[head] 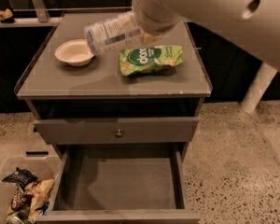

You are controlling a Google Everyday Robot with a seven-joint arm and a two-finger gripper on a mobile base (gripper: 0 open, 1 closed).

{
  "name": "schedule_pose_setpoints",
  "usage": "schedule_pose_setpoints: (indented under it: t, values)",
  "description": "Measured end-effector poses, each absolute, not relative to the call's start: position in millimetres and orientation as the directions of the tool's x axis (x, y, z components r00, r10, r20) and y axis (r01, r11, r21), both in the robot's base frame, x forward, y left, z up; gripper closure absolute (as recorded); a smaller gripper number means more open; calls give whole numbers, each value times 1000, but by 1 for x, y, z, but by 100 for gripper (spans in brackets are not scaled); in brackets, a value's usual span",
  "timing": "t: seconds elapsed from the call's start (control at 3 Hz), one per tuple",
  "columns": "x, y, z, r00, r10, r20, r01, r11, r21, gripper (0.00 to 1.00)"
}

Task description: Pick blue plastic bottle from middle drawer and place on counter

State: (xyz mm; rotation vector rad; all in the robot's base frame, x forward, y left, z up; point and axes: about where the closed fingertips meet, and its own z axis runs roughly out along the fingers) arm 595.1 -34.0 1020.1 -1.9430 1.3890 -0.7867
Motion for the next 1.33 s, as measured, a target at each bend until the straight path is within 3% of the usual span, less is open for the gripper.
schedule_pose_setpoints:
  t: [0.33, 1.0, 1.33]
  values:
    - [638, -43, 1021, 264, -956, 129, -571, -263, -778, 100]
    - [745, -33, 893, 338, -940, 47, -664, -274, -696, 100]
    - [745, -33, 893, 338, -940, 47, -664, -274, -696, 100]
